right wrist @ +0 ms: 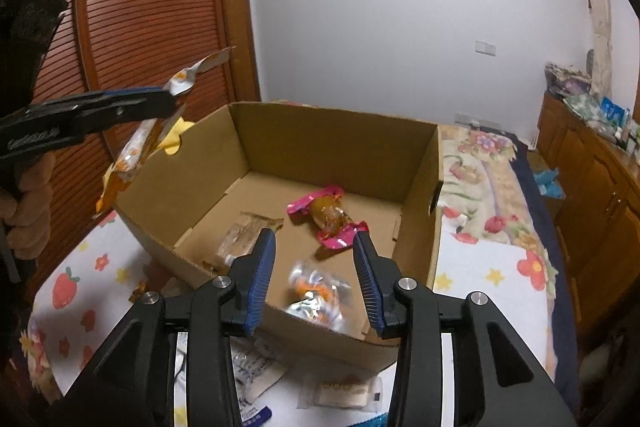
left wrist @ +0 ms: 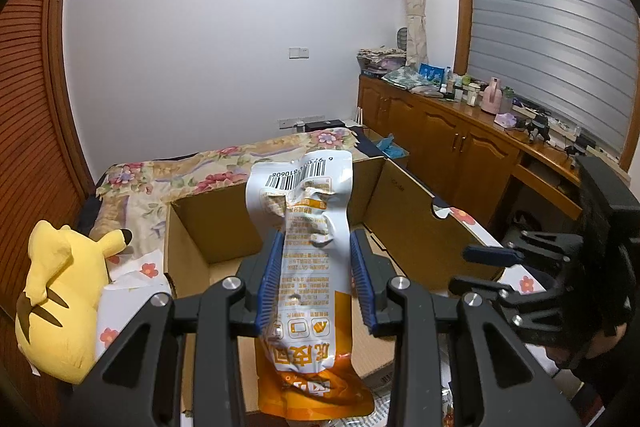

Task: Organize snacks
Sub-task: 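Open the right tool to drop the silver pouch while the left tool lowers its pouch into the box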

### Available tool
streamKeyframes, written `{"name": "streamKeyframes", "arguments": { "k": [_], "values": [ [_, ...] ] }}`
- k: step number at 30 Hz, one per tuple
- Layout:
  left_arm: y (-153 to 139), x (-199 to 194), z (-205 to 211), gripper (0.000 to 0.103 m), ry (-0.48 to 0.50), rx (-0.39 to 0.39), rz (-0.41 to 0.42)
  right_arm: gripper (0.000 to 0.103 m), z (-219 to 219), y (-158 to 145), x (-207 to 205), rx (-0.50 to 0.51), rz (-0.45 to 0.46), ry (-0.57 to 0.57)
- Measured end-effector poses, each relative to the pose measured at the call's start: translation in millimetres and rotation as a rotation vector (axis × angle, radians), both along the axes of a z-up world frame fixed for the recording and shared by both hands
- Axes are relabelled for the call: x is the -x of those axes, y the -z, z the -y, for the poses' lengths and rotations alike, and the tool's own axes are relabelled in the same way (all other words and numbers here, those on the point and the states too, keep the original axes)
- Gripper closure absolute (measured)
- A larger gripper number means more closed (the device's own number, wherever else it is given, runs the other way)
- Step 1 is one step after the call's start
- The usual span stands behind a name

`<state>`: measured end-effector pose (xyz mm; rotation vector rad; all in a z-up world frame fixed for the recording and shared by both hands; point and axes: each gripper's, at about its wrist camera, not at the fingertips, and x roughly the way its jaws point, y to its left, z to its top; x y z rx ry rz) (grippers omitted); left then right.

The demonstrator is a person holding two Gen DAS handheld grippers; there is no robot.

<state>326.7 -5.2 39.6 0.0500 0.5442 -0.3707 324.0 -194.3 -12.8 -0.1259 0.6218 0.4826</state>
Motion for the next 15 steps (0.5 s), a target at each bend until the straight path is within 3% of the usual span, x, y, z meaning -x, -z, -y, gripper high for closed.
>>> {"name": "streamKeyframes", "arguments": {
  "k": [15],
  "values": [
    [21.6, -31.9, 12.1, 0.070, -0.039, -0.035, -0.045, 0.061, 8.0, 0.4, 17.7, -0.022, 0.010, -0.004]
  ]
}}
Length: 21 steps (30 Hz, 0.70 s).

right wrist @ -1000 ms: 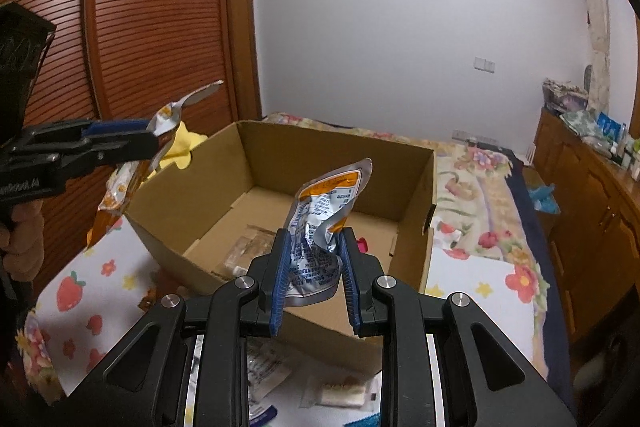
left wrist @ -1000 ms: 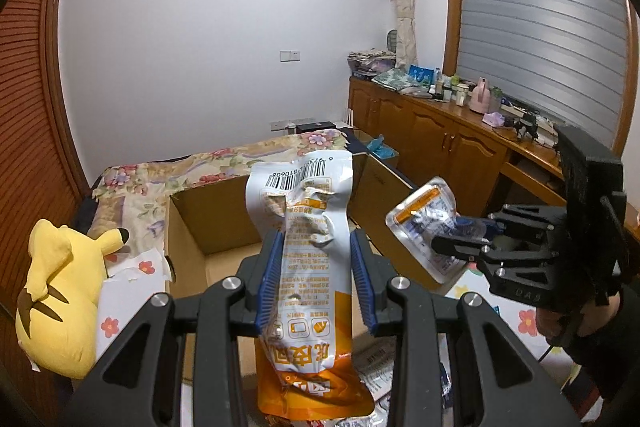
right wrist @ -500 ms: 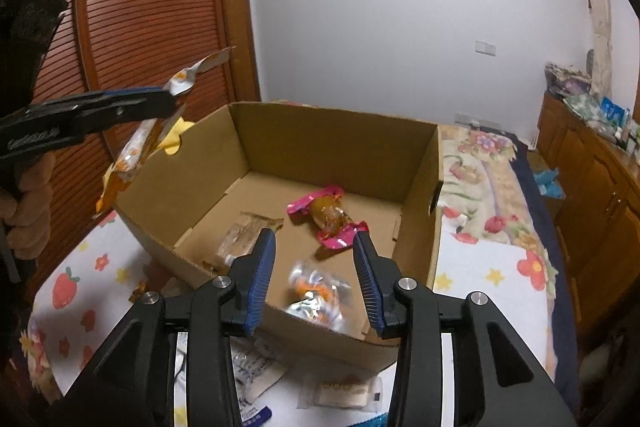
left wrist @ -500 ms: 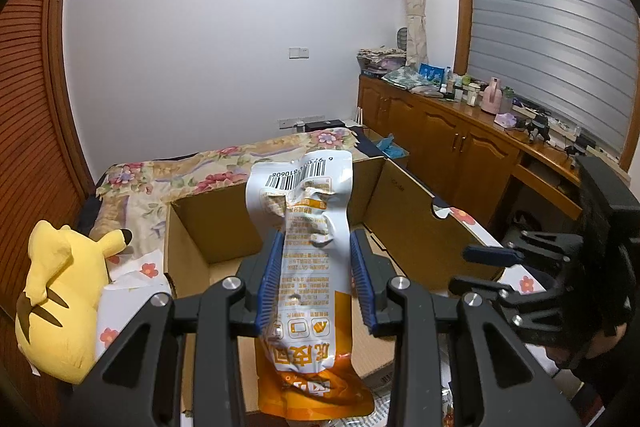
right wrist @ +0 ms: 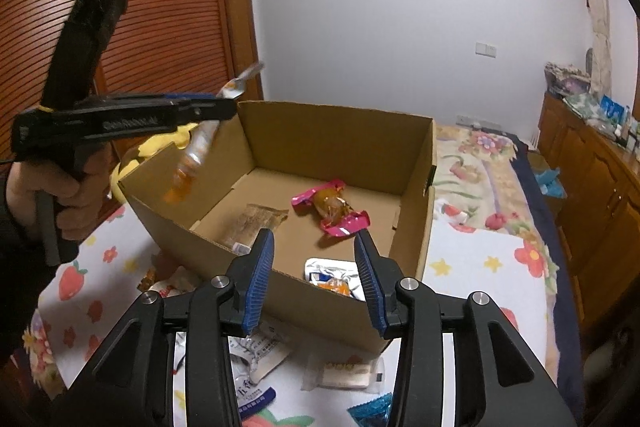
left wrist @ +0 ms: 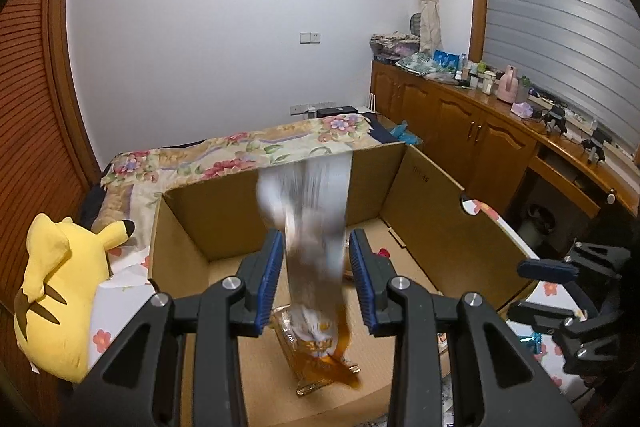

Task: Organize snacks
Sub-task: 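Open the right tool to drop the silver pouch while the left tool lowers its pouch into the box, then move both tools back from the box toward the remaining packets on the table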

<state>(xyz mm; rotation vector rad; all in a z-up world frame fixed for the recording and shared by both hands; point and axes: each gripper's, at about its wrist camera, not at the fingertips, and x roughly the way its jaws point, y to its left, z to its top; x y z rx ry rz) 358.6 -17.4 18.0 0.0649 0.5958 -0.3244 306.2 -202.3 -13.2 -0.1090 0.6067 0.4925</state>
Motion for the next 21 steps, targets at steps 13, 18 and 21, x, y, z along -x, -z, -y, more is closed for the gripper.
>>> {"name": "streamKeyframes", "arguments": {
  "k": [13, 18, 21],
  "values": [
    [6.5, 29.8, -1.6, 0.070, 0.024, 0.001, -0.018, 0.058, 10.6, -1.1, 16.7, -0.015, 0.002, 0.031],
    [5.7, 65.3, 1.2, 0.069, 0.052, -0.005, -0.005, 0.055, 24.2, -3.7, 39.2, -0.022, 0.007, 0.066],
    [4.6, 88.2, 2.0, 0.068, 0.068, -0.001, 0.005, 0.053, 31.1, -4.2, 51.9, -0.022, 0.006, 0.084]
  ]
}}
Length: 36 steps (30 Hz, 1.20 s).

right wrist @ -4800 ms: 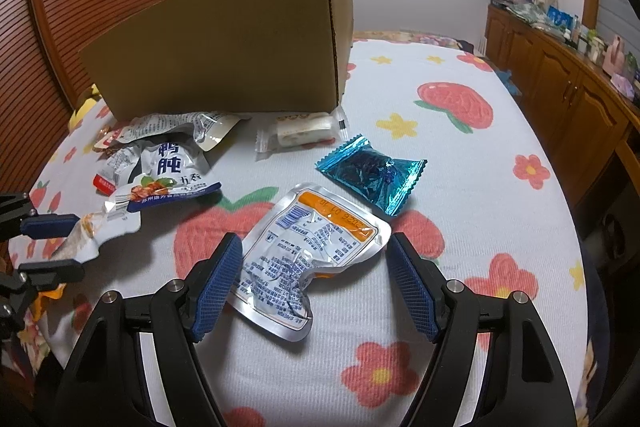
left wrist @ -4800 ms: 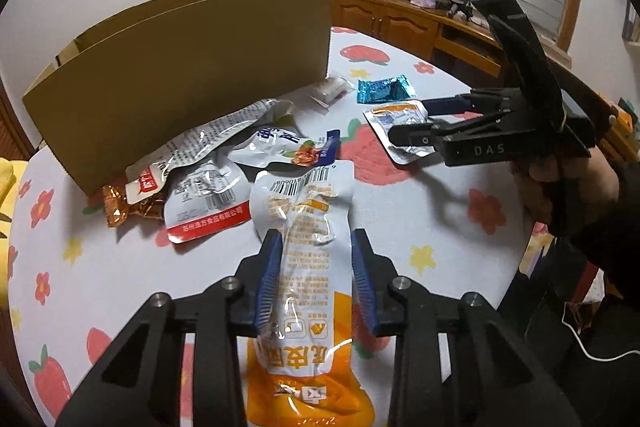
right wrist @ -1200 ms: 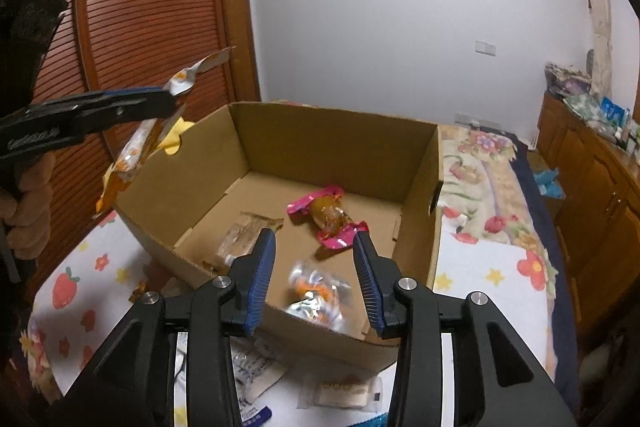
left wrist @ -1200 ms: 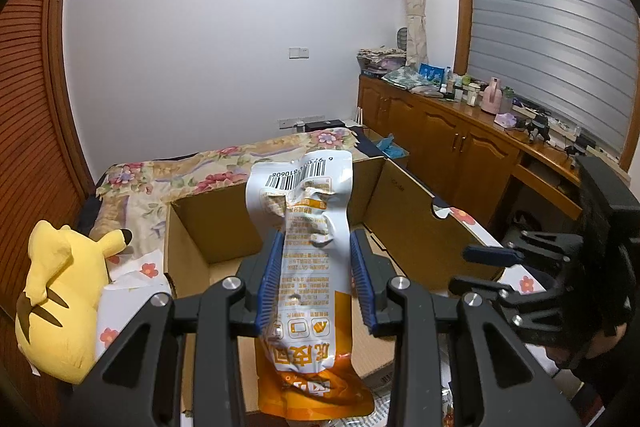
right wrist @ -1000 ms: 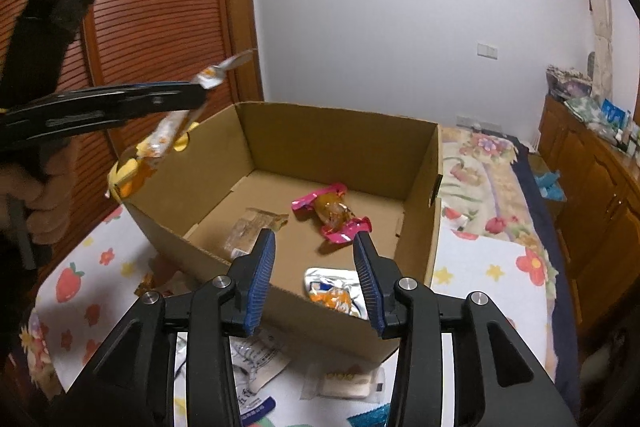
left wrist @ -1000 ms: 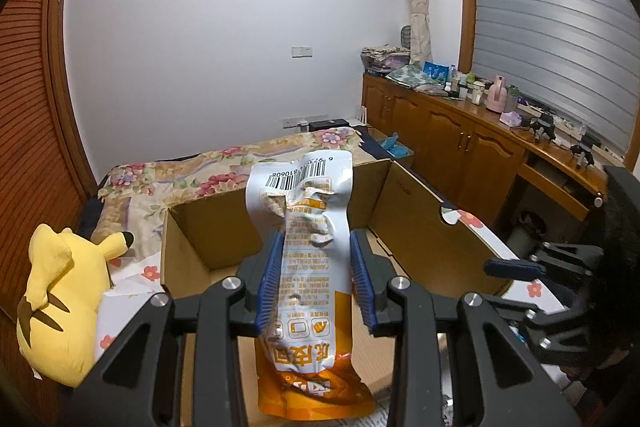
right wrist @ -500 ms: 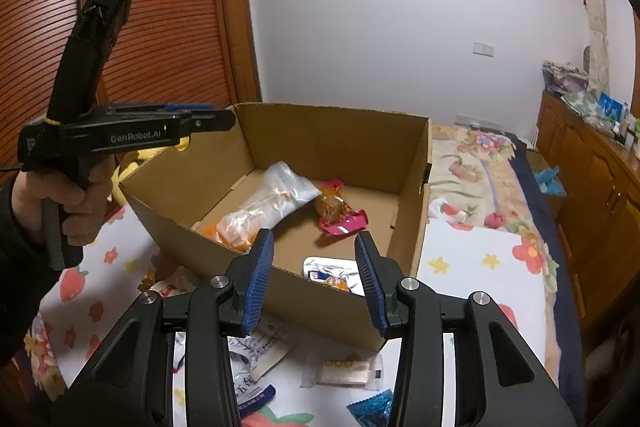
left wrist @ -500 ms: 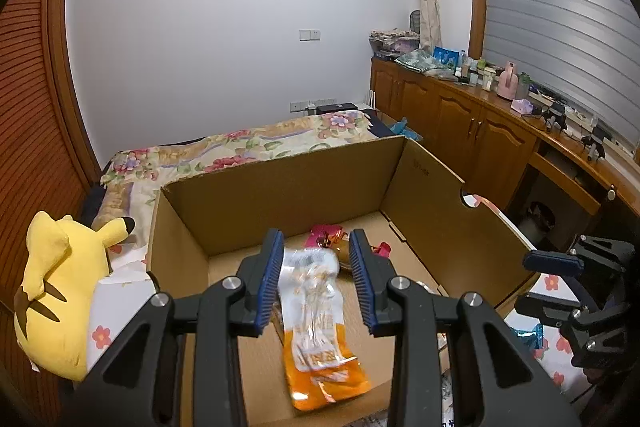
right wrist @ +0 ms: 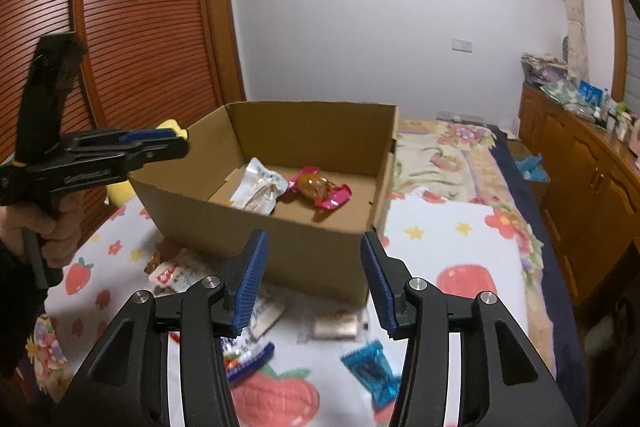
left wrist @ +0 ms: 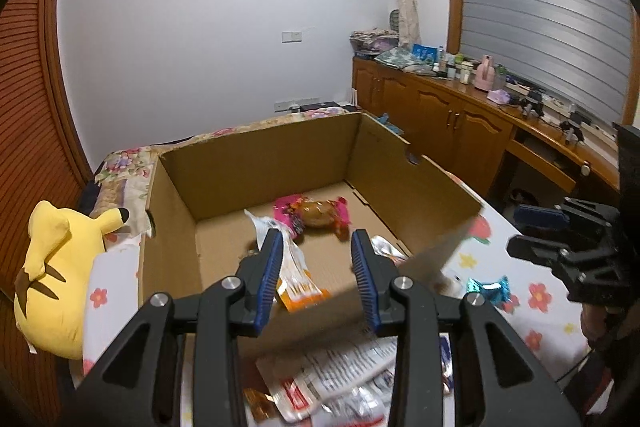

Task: Organize snacks
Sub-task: 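Move both tools back from the box toward the remaining packets on the table, then grasp the blue wrapped candy with the right tool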

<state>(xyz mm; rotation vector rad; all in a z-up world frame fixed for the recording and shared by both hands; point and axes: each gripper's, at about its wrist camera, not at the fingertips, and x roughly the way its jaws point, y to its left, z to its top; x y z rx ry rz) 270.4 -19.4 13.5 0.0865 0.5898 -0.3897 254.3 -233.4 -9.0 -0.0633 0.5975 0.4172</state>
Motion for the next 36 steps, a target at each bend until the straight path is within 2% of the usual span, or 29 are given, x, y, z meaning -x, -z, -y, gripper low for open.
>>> {"name": "streamKeyframes", "arguments": {
  "k": [12, 17, 27, 36],
  "values": [
    [4.5, 55.4, 0.0, 0.066, 0.020, -0.016, 0.011, 0.050, 15.5, 3.0, 46.4, 0.010, -0.003, 0.050],
    [14.6, 69.6, -2.7, 0.059, 0.006, -0.023, 0.003, 0.048, 18.8, 6.6, 56.2, 0.019, -0.009, 0.063],
    [58.1, 79.3, -6.2, 0.050, -0.020, -0.027, -0.079, 0.047, 32.5, 24.6, 65.3, 0.054, -0.045, 0.093],
    [111.0, 75.1, -2.8, 0.048, -0.032, -0.056, -0.191, 0.047, 37.7, 53.0, 42.3, 0.107, -0.112, 0.093]
  ]
}}
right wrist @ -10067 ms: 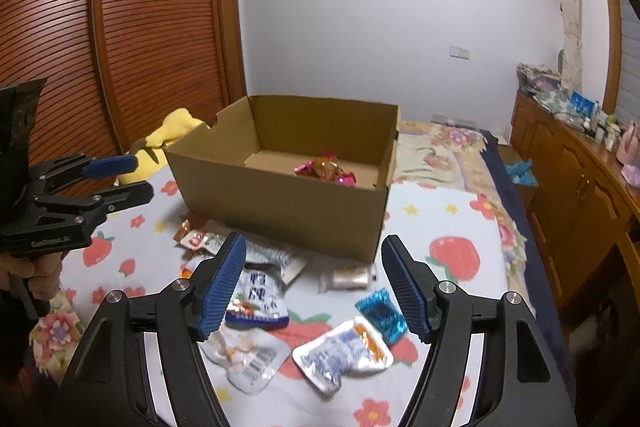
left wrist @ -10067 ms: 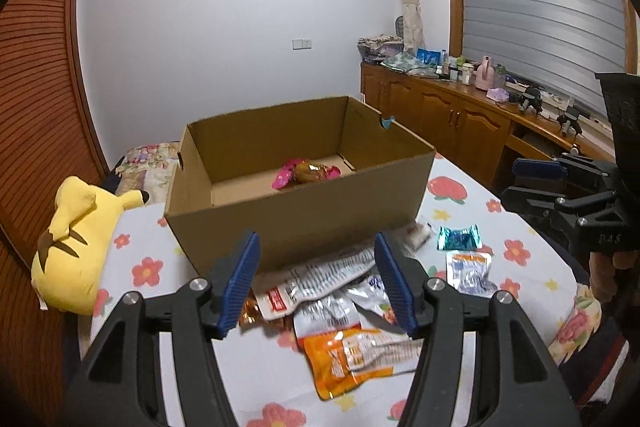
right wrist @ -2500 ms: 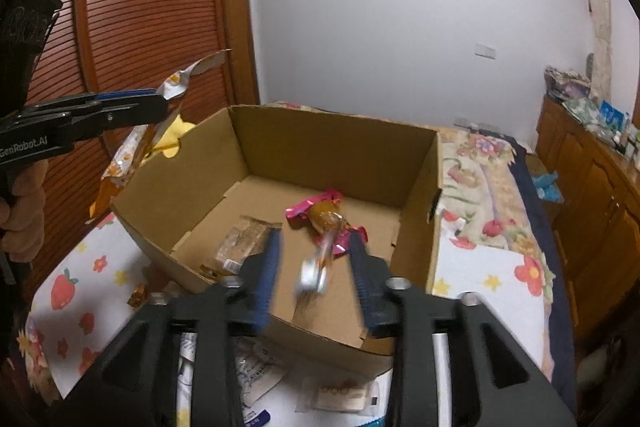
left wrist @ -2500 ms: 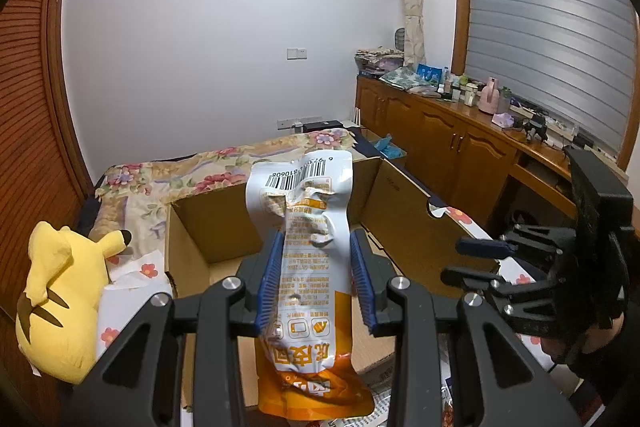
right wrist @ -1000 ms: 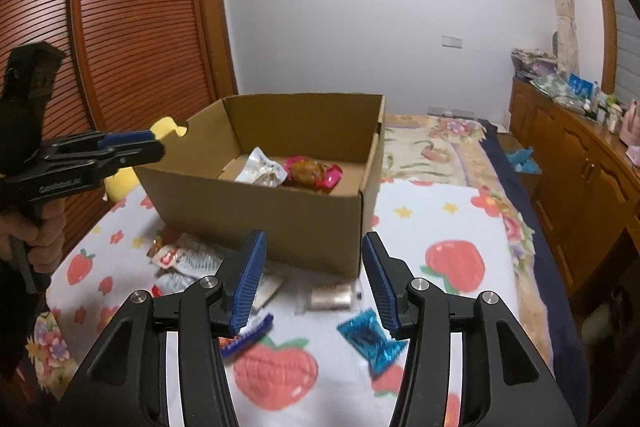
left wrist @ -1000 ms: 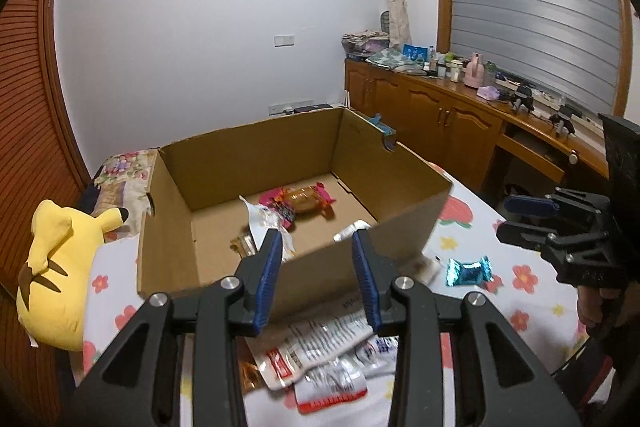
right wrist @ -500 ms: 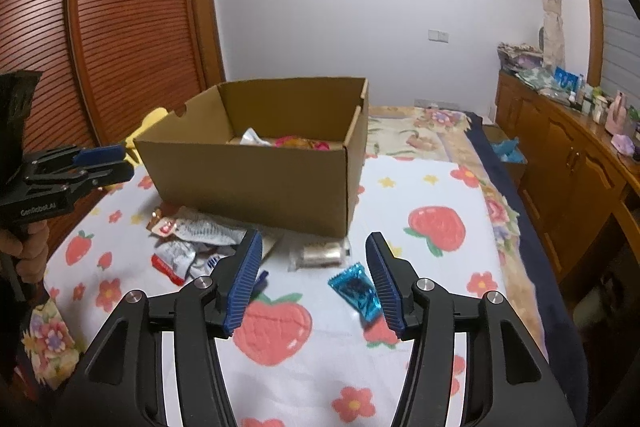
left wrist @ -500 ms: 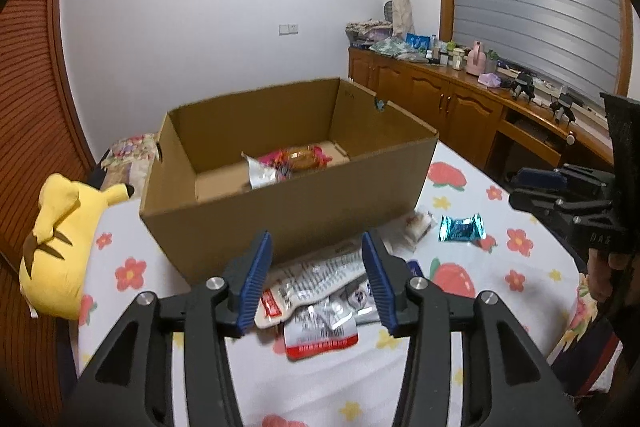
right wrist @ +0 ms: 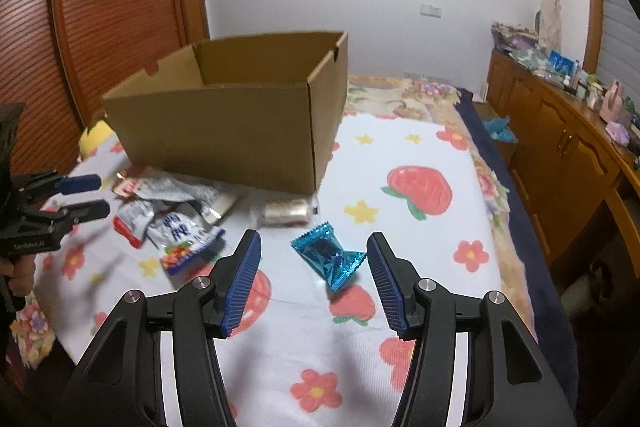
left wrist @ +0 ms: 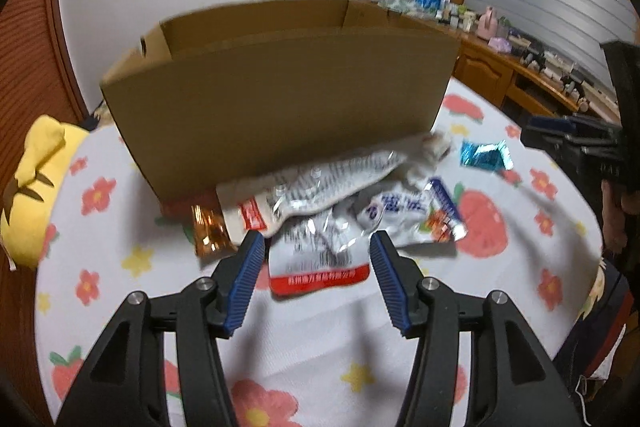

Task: Organize snacks
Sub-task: 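Grasp the blue wrapped candy with the right tool, then grasp the silver pouch with red print with the left tool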

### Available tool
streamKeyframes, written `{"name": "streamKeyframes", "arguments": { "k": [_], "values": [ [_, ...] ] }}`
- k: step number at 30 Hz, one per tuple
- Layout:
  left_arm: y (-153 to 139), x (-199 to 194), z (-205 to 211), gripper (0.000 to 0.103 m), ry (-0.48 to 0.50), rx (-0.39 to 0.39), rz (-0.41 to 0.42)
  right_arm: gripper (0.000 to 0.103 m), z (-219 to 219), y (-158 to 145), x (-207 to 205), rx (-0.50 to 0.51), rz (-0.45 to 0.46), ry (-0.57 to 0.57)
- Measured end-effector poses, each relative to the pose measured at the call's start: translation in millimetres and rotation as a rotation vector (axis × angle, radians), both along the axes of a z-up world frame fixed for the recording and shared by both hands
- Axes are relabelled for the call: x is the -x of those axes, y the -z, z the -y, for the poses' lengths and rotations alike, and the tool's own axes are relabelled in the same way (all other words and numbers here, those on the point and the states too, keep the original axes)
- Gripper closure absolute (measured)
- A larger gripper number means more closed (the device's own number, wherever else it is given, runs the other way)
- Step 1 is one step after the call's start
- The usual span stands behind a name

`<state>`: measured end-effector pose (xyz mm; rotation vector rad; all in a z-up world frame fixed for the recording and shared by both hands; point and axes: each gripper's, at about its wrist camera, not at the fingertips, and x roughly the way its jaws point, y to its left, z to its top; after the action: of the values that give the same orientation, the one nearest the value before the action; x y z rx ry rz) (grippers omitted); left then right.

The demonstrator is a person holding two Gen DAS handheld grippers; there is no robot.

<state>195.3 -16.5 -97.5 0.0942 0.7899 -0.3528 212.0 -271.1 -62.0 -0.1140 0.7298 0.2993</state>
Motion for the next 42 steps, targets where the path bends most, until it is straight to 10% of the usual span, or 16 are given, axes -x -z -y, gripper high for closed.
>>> {"name": "streamKeyframes", "arguments": {
  "k": [16, 21, 42],
  "values": [
    [15.0, -7.2, 1.2, 0.041, -0.009, 0.022, -0.047, 0.050, -6.7, 52.7, -46.0, 0.077, -0.138, -0.028],
    [12.5, -12.5, 3.2, 0.037, -0.013, 0.031, -0.050, 0.080, -6.2, 57.0, -43.6, 0.095, -0.143, -0.046],
    [23.7, -39.3, 9.5, 0.033, -0.052, 0.064, -0.123, 0.083, -22.6, 60.6, 13.4, 0.075, -0.091, -0.090]
  ]
}}
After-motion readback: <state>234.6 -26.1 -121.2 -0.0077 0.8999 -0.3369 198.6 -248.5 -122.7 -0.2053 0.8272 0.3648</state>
